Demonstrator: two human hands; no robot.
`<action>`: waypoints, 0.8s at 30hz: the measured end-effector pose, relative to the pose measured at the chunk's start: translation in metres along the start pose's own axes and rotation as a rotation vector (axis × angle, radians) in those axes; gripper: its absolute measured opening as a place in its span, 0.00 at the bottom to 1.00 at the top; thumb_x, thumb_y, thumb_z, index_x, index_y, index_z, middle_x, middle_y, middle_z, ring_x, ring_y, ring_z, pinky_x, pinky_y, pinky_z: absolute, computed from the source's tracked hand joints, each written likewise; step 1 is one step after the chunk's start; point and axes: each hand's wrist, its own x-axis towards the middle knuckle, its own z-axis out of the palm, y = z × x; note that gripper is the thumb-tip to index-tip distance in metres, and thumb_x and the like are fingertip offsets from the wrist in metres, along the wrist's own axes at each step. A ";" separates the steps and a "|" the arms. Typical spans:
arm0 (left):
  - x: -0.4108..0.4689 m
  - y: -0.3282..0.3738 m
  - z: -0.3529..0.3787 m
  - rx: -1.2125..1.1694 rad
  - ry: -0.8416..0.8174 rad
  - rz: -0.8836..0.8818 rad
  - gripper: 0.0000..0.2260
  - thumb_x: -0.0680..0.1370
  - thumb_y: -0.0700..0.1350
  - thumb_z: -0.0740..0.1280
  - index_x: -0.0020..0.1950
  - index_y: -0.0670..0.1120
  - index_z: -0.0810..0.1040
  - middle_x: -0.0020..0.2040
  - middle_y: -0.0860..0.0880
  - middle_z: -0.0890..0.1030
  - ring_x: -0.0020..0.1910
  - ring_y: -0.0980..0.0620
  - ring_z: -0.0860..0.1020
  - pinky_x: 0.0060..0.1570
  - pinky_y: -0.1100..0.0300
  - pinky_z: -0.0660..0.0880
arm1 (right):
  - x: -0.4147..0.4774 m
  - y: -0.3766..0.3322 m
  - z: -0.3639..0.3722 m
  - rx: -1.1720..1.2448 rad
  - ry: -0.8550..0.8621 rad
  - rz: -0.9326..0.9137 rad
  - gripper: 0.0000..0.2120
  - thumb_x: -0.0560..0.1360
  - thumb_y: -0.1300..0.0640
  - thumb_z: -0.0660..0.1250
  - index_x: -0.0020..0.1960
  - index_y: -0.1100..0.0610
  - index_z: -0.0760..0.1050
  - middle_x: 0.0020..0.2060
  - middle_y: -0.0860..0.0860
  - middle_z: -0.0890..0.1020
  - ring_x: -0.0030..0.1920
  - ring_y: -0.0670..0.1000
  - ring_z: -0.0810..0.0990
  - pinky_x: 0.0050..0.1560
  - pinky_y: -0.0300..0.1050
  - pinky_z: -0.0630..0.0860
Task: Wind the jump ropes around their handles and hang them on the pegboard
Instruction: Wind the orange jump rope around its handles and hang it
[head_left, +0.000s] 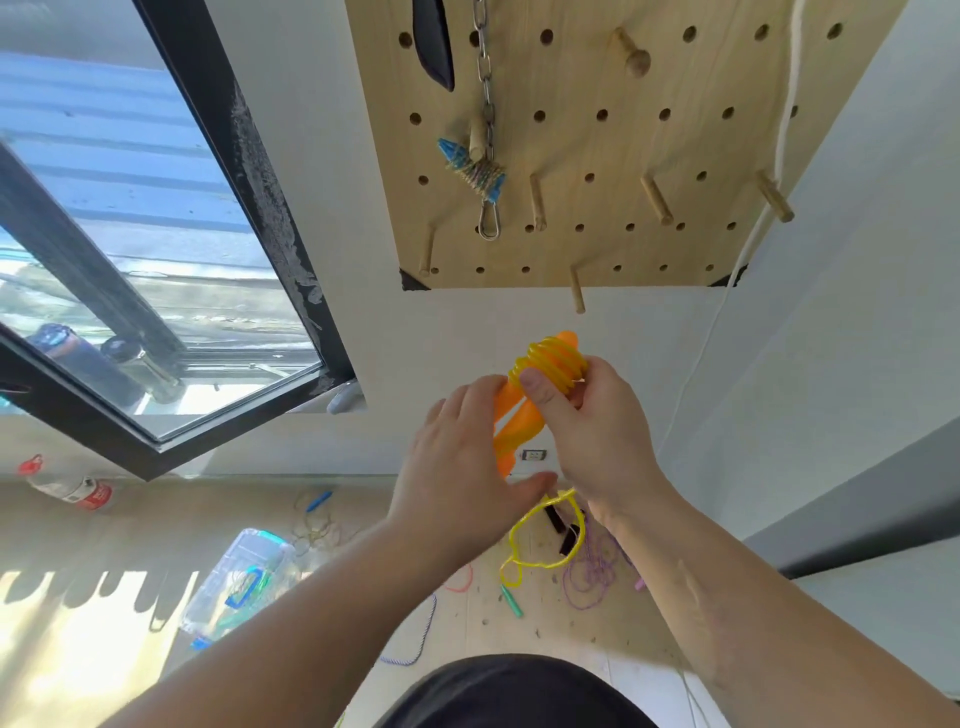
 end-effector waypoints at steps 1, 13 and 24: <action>0.003 -0.002 0.002 -0.007 0.048 -0.011 0.34 0.68 0.57 0.78 0.70 0.51 0.69 0.60 0.56 0.75 0.58 0.53 0.73 0.53 0.67 0.61 | -0.001 -0.002 0.001 -0.011 -0.013 -0.001 0.14 0.76 0.43 0.71 0.53 0.52 0.76 0.38 0.43 0.80 0.37 0.34 0.78 0.36 0.28 0.70; 0.007 0.004 -0.014 -0.564 -0.044 -0.326 0.15 0.67 0.37 0.75 0.45 0.57 0.79 0.41 0.50 0.84 0.34 0.54 0.79 0.37 0.55 0.78 | -0.009 -0.002 -0.019 -0.122 -0.177 -0.263 0.27 0.81 0.44 0.63 0.78 0.43 0.62 0.38 0.52 0.84 0.41 0.50 0.83 0.44 0.51 0.79; 0.005 0.005 -0.022 -0.709 -0.118 -0.291 0.15 0.64 0.39 0.75 0.46 0.55 0.81 0.42 0.46 0.84 0.38 0.44 0.81 0.36 0.54 0.77 | -0.017 -0.002 -0.020 0.044 -0.161 -0.289 0.16 0.81 0.48 0.65 0.68 0.43 0.74 0.42 0.49 0.83 0.42 0.51 0.83 0.45 0.44 0.80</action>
